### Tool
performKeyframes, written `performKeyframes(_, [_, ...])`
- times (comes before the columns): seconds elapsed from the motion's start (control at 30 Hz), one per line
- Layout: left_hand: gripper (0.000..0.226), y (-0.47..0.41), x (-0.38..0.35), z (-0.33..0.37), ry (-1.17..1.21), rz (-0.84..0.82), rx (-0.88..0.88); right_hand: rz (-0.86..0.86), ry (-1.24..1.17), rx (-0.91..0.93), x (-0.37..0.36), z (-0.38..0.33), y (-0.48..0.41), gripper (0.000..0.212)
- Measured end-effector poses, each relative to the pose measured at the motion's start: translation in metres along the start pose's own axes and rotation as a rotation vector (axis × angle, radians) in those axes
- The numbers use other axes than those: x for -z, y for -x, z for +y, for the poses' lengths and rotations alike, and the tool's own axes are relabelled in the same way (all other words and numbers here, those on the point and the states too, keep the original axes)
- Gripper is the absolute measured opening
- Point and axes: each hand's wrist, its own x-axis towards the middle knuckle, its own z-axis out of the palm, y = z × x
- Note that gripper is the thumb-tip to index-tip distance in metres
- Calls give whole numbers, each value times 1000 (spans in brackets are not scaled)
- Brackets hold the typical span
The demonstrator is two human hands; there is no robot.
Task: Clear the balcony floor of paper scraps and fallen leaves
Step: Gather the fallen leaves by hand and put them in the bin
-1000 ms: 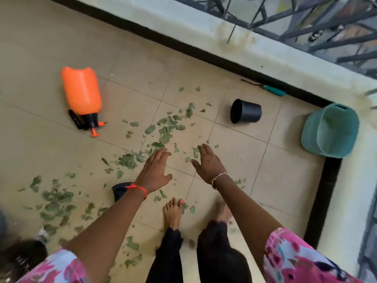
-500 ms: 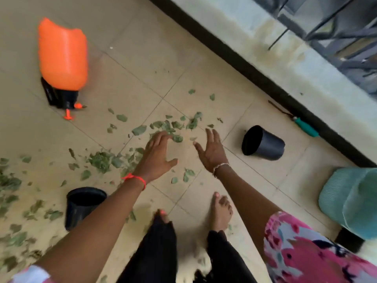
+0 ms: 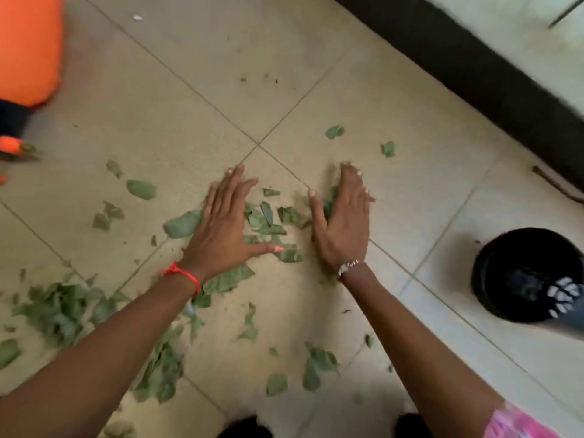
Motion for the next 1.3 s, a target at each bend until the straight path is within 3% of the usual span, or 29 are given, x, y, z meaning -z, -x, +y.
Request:
performKeyframes(0.1, [103, 0, -12, -12, 22, 106, -22, 143, -62, 98, 1, 3, -19, 64])
performKeyframes(0.2, [99, 0, -15, -16, 146, 170, -6, 349, 28, -69, 21, 25, -64, 71])
performKeyframes(0.3, [92, -2, -17, -18, 243, 210, -44, 238, 140, -93, 13, 26, -87, 76])
performKeyframes(0.47, [72, -5, -15, -20, 439, 288, -34, 36, 139, 244, -26, -22, -73, 77])
performKeyframes(0.6, [60, -36, 4, -20, 479, 403, 42, -201, -152, 509, -35, -46, -68, 62])
performKeyframes(0.7, [57, -79, 37, -36, 317, 372, 94, -94, -300, 405, -29, -45, -97, 58])
performKeyframes(0.8, [57, -118, 66, -66, 109, 376, 96, 40, -78, 249, -21, -41, -145, 67])
performKeyframes(0.93, [60, -139, 58, -88, 33, 425, 132, 38, 237, 112, -22, -48, -215, 79])
performKeyframes(1.17, [65, -148, 51, -94, 135, 568, 136, -103, 403, 427, -73, -115, -252, 80])
performKeyframes(1.3, [74, -150, 50, -98, 207, 594, 158, -219, 401, 715, -86, -130, -242, 67])
